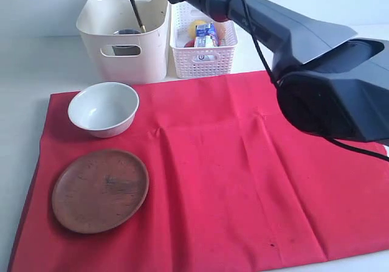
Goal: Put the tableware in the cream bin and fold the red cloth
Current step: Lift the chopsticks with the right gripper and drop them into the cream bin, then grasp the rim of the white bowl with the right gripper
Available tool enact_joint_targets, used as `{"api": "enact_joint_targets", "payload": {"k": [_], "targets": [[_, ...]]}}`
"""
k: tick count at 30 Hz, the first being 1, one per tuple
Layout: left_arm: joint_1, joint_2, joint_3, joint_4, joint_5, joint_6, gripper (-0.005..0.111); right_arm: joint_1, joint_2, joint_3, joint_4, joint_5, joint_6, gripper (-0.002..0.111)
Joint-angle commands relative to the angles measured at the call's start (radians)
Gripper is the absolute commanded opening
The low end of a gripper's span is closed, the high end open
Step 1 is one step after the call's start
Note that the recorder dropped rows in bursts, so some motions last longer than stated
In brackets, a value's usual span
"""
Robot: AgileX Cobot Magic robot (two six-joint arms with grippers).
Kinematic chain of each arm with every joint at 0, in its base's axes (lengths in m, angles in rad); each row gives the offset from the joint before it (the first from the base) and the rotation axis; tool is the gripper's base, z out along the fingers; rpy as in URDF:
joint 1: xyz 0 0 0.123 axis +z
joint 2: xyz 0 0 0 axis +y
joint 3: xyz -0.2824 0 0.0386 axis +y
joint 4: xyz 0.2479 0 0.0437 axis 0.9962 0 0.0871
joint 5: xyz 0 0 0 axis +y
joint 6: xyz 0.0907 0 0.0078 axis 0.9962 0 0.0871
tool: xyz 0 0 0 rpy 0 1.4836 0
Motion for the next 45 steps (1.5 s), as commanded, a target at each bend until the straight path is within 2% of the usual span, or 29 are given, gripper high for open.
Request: {"api": "enact_joint_targets", "payload": {"k": [1,6,10,16,24,27,29,30,32,35,42,45], "targets": [[0.003,-0.003,0.000,-0.005,-0.004,0.000,0.000,0.000,0.003,-0.010,0.000,0.032,0.005,0.028],[0.003,-0.003,0.000,-0.005,-0.004,0.000,0.000,0.000,0.003,-0.010,0.000,0.057,0.011,0.047],[0.003,-0.003,0.000,-0.005,-0.004,0.000,0.000,0.000,-0.020,-0.010,0.000,0.119,0.136,0.058],[0.003,-0.003,0.000,-0.005,-0.004,0.000,0.000,0.000,-0.152,-0.010,-0.051,0.366,0.152,0.059],[0.003,-0.003,0.000,-0.005,-0.004,0.000,0.000,0.000,-0.322,-0.010,-0.063,0.827,-0.036,0.052],[0.003,-0.003,0.000,-0.005,-0.004,0.000,0.000,0.000,-0.341,-0.001,-0.024,0.827,-0.050,0.050],[0.003,-0.003,0.000,-0.005,-0.004,0.000,0.000,0.000,-0.353,0.037,0.102,0.827,-0.102,0.041],[0.003,-0.003,0.000,-0.005,-0.004,0.000,0.000,0.000,-0.353,0.061,0.176,0.827,-0.133,0.031],[0.003,-0.003,0.000,-0.005,-0.004,0.000,0.000,0.000,-0.363,0.123,0.183,0.827,-0.137,0.015],[0.003,-0.003,0.000,-0.005,-0.004,0.000,0.000,0.000,-0.376,0.221,0.177,0.827,-0.137,0.001],[0.003,-0.003,0.000,-0.005,-0.004,0.000,0.000,0.018,-0.382,0.492,0.283,0.781,-0.234,0.001],[0.003,-0.003,0.000,-0.005,-0.004,0.000,0.000,0.047,-0.372,0.555,0.241,0.641,-0.257,0.013]]}}
